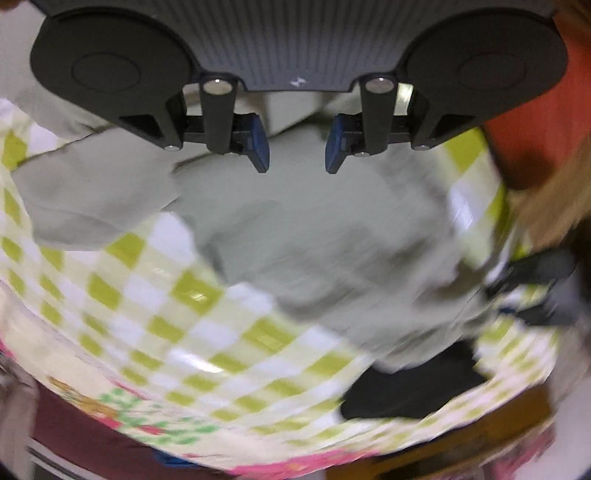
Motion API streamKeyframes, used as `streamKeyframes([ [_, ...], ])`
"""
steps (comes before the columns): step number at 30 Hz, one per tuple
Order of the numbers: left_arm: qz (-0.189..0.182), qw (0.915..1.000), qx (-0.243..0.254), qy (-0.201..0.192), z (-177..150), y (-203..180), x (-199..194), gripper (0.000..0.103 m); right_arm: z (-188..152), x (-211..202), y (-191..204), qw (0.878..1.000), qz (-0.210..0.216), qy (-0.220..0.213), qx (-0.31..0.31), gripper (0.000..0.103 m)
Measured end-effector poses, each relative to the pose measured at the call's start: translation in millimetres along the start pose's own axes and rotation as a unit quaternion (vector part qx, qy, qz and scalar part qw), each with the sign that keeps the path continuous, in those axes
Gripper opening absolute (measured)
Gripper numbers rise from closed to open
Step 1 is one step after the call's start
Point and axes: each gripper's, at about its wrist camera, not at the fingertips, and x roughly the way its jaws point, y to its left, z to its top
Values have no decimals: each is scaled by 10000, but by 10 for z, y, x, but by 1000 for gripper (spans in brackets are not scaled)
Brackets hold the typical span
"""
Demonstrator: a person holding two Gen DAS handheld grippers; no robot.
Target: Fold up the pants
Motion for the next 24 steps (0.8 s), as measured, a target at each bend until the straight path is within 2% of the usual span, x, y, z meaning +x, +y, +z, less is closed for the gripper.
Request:
streamKeyframes([
  [3, 194, 9997, -92, 62, -36, 81, -88, 44, 159, 22, 14, 9992, -91, -328, -197, 34],
  [5, 379, 9988, -325, 13, -20, 172, -147, 44, 263, 101, 106, 9981, -73, -486, -362, 34],
  [9, 375, 9933, -966, -516, 137, 295, -241, 44, 439, 299, 389, 9943, 228, -740, -726, 34],
  [11, 316, 9932, -871, -712, 214, 212, -171, 44, 469, 424, 539, 9915, 423, -815, -919, 35],
  [13, 217, 9959, -582, -653, 235, 68, -19, 44, 436, 634, 668, 9902, 360, -702, -1155, 36],
  [14, 210, 9980, -401, -440, 209, 4, 99, 44, 403, 753, 688, 9909, 292, -529, -1199, 36],
  [16, 455, 9989, 107, 77, 85, -118, 369, 47, 322, 989, 632, 9933, 133, -78, -1149, 37],
  [17, 536, 9982, 246, 103, 48, -141, 411, 47, 310, 990, 566, 9949, 174, -63, -996, 37],
  [19, 598, 9979, 262, -15, 101, -150, 364, 46, 388, 855, 444, 9970, 265, -166, -707, 39],
  [22, 651, 9964, 119, -531, 299, -169, 225, 46, 538, 666, 347, 9958, 203, -674, -592, 41],
  [24, 525, 9951, 98, -831, 402, -191, 214, 47, 637, 677, 302, 9945, 220, -911, -458, 41],
])
